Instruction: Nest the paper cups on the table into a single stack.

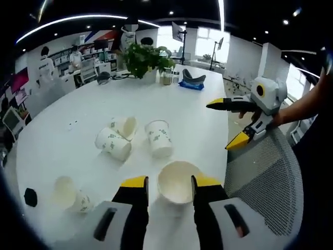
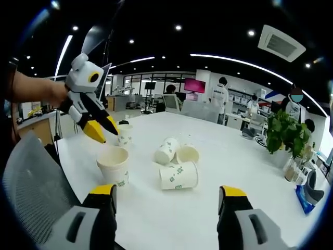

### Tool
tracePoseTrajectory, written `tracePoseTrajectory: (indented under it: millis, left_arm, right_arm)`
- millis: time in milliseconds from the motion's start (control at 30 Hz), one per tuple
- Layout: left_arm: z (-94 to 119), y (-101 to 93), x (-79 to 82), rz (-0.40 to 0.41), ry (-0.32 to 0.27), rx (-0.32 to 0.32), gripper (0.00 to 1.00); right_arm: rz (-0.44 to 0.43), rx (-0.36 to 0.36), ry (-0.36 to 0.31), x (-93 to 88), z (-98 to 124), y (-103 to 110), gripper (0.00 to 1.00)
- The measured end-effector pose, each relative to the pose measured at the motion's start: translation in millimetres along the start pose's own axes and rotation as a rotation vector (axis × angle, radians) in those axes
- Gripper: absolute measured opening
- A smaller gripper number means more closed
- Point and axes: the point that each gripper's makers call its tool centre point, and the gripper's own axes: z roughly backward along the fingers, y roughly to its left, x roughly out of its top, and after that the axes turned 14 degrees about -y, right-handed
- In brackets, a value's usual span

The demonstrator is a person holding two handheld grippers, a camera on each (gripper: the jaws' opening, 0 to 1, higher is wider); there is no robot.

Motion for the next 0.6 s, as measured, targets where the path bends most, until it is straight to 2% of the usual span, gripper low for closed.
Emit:
tracePoseTrajectory:
  millis: [33,133,167,300,600]
  left_arm:
    - [2.9,9.0,-2.1,0.009,-0.009,0.018,0.34]
    - [9.0,19.6,-2.8,0.017,-0.021,0.052,0.36]
    - [12.3,30.3,-6.2,0.017,-0.024,0.073,0.37]
    - [21.6,47.8,-5.2,0.007,-0.039,0.132,0.39]
    - [36.2,93.3,-8.1,-0.007,-0.059,0.213,0.4]
  right_arm:
    - [-0.001,0.0,0.0,-0.1,0.0,0.0,0.82]
    - [-0.001,0.002,0.0,-1.0,-0.2,-0.3,0.83]
    - [0.0,0.002,0.001,-1.2,-0.3,-0.5,0.83]
    - [0.001,0.003,0.004,-2.0,-0.4,-0.6,0.83]
    - [0.002,0.009,0.013,-4.1,-0.5,0.2,0.83]
